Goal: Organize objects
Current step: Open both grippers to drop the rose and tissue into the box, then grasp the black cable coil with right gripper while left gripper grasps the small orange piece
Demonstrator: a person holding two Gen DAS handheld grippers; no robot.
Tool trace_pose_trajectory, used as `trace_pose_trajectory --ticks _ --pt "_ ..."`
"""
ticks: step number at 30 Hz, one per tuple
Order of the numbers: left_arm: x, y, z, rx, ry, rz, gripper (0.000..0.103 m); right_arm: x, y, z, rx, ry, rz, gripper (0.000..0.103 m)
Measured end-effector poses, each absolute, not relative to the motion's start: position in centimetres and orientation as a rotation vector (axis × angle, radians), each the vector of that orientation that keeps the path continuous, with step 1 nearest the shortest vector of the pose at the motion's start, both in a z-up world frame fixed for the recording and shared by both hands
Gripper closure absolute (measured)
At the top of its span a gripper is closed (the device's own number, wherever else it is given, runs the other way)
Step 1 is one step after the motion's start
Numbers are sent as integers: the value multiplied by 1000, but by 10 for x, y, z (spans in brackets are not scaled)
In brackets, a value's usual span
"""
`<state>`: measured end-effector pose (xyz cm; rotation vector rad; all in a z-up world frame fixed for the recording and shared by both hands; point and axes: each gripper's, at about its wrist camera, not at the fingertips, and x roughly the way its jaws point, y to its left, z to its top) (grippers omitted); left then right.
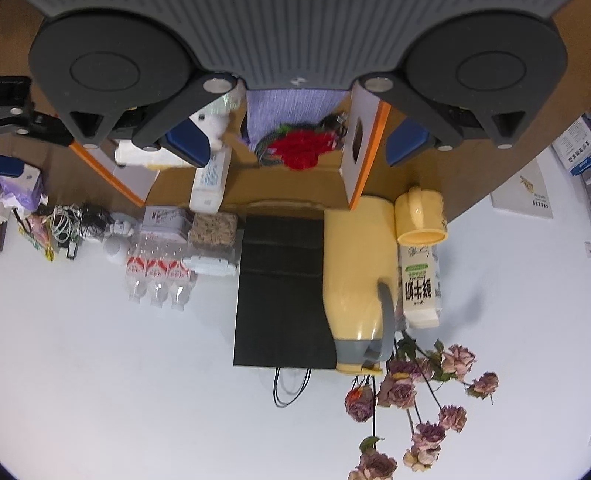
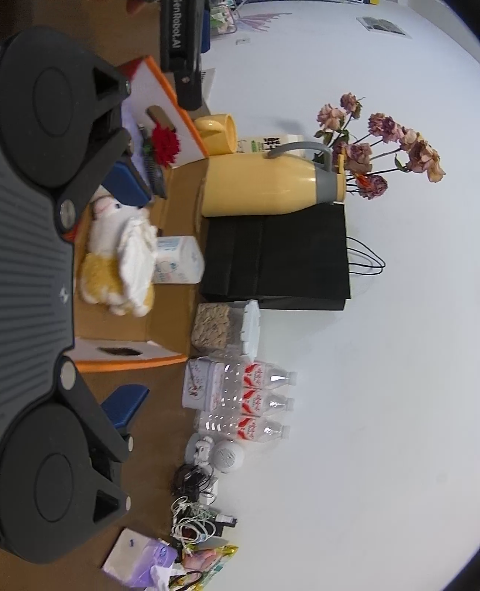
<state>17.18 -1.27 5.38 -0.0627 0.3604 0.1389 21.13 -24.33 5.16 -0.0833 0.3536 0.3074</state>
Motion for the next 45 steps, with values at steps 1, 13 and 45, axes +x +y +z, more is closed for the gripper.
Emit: trace_pose_trajectory --ticks 1,13,45 --pt "169 -12 52 -61 368 141 0 209 -247 49 -88 363 303 0" --pt "143 -10 27 -47 473 150 0 193 -278 1 -91 534 278 0" --pt "134 -7 0 -81 550 166 0 209 -267 -23 11 598 402 58"
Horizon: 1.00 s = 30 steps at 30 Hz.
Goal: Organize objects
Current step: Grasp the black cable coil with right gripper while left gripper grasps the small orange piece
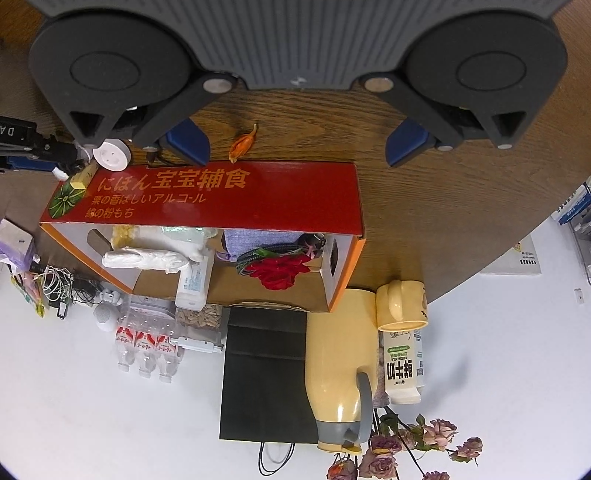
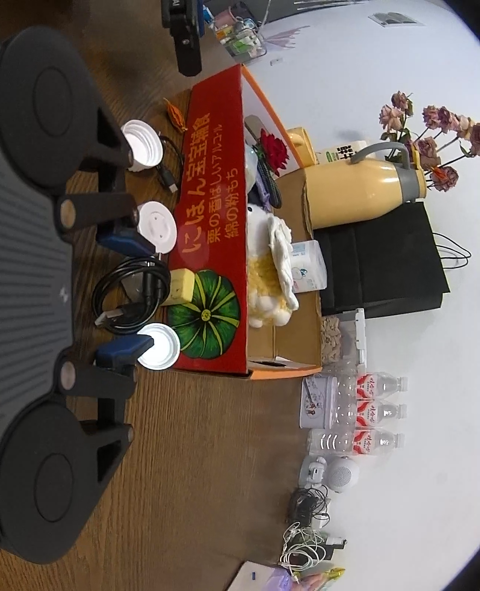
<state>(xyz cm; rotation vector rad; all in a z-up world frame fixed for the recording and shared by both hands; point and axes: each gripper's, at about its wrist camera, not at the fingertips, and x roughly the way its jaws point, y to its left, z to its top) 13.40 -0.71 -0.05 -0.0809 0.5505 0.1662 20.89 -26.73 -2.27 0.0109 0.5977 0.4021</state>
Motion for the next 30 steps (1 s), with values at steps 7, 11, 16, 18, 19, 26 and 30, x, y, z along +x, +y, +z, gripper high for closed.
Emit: trace_pose_trajectory --ticks 7,11,16,18,19,26,30 --pt "133 -6 -2 -82 554 168 0 194 -268 -16 -4 524 398 58" --pt "134 -7 -5 -80 564 169 0 187 -270 -13 -11 478 383 58" --pt "138 -11 -10 -65 586 165 0 183 -271 -10 -12 455 371 58" --pt "140 -13 -13 -56 598 167 0 182 -272 -10 -14 451 369 58" --pt "142 -13 -14 -52 605 169 0 182 -271 -10 -15 450 369 58" --pt "165 -19 -20 -39 632 186 0 181 -271 -10 -20 445 363 58" --pt "178 -22 -24 -31 660 174 13 181 -271 -10 -22 444 362 58"
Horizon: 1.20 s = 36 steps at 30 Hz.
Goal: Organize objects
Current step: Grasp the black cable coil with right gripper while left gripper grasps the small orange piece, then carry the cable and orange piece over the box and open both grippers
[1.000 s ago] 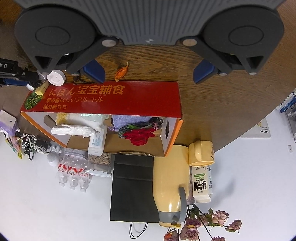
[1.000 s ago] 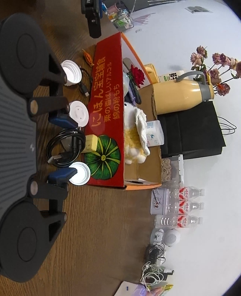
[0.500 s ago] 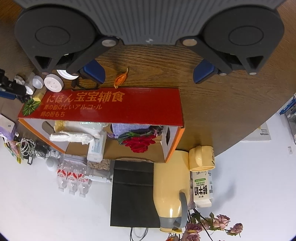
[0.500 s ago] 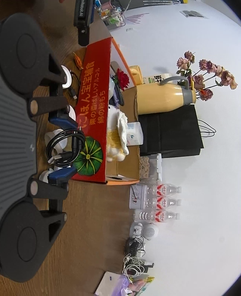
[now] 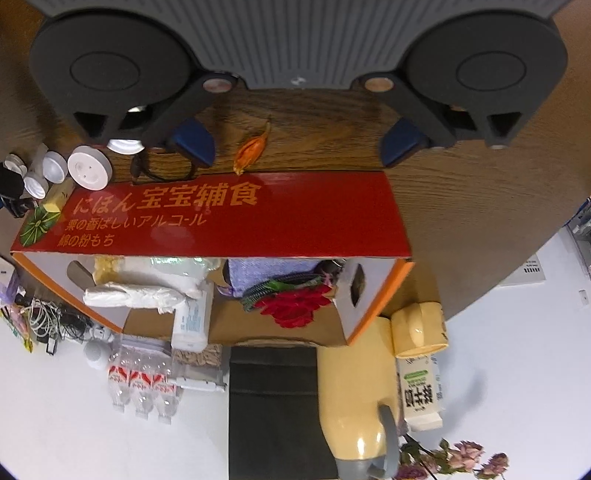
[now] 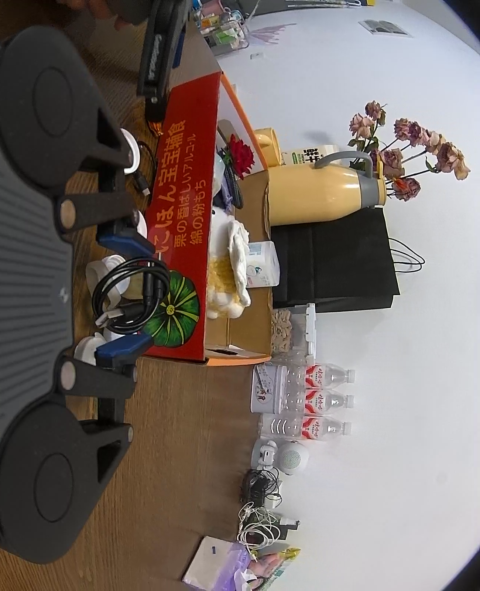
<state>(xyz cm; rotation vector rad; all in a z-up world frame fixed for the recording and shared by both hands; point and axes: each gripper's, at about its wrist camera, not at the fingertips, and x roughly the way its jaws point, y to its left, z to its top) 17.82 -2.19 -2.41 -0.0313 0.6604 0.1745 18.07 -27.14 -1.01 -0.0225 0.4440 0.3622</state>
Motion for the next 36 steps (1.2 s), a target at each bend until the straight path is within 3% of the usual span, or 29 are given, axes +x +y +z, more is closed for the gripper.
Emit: trace_pose_trajectory --ticks 3,4,5,6,21,36 --pt "180 -24 -28 -34 666 141 49 181 -272 -10 -22 446 362 58" --pt "178 -25 -28 -30 658 129 72 181 -272 -10 -23 446 362 58" --pt "177 -27 -28 -23 652 116 84 181 -272 -10 -23 445 362 58" --pt "175 -29 -28 -20 649 100 89 180 -271 -10 -24 445 361 58" --pt "151 -32 -10 -31 547 54 90 168 -265 -6 -56 379 346 58" --pt "153 -35 42 -32 383 19 90 180 -240 39 -46 263 421 58"
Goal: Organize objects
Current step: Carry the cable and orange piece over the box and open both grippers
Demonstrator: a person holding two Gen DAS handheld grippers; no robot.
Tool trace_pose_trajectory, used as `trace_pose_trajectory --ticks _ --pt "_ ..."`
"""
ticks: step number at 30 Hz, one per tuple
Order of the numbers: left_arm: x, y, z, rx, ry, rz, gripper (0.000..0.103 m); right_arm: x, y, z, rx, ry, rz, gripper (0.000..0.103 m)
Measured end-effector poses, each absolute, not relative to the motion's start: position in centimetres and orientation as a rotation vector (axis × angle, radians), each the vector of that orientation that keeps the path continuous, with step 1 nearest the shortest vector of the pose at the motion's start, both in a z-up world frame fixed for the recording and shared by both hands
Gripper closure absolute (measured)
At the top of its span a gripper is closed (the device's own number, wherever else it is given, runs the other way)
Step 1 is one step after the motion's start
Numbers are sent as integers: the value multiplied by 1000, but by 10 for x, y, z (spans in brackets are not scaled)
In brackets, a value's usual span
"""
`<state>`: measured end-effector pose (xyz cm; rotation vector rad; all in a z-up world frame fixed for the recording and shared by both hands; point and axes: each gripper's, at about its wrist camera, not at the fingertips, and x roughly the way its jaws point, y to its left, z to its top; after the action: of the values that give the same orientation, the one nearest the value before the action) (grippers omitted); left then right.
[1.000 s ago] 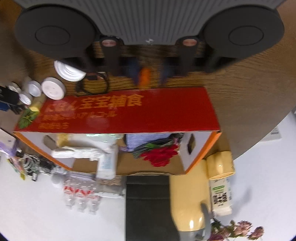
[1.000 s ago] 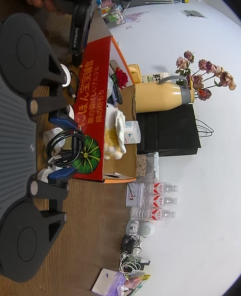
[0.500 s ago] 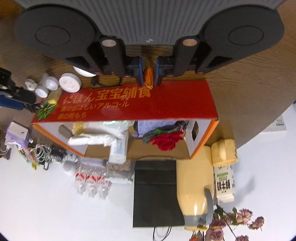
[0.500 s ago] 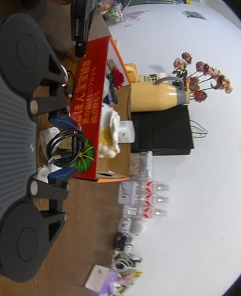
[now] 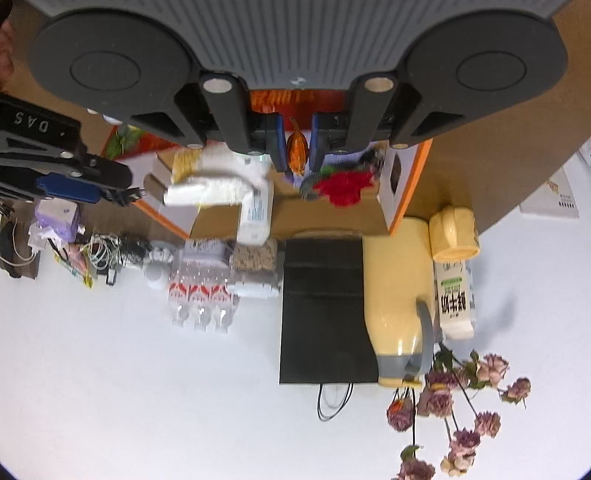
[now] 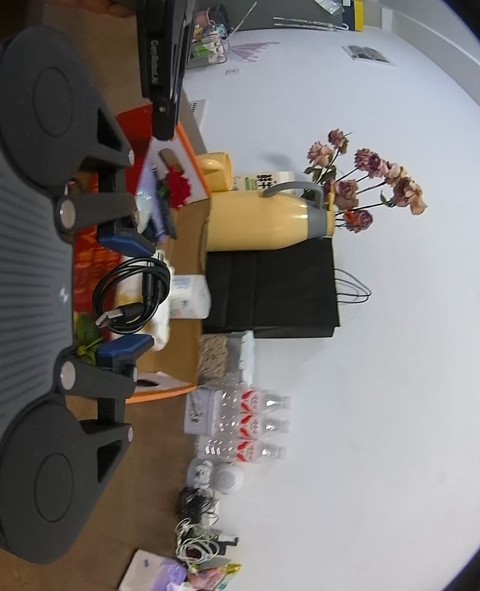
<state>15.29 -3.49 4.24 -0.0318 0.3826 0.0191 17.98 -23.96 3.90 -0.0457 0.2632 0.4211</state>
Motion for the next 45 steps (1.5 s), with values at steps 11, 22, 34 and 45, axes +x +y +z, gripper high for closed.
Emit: trace_pose_trajectory --ticks 11,22,34,45 --pt "204 -31 52 -65 346 57 90 234 -206 50 -64 249 406 58" --pt "255 -29 33 -78 412 72 90 291 -193 31 -61 332 373 58" --pt "238 -31 34 -32 345 142 12 283 -202 27 -22 336 360 20" --pt "231 -28 41 -55 304 164 0 280 -213 32 27 317 341 0"
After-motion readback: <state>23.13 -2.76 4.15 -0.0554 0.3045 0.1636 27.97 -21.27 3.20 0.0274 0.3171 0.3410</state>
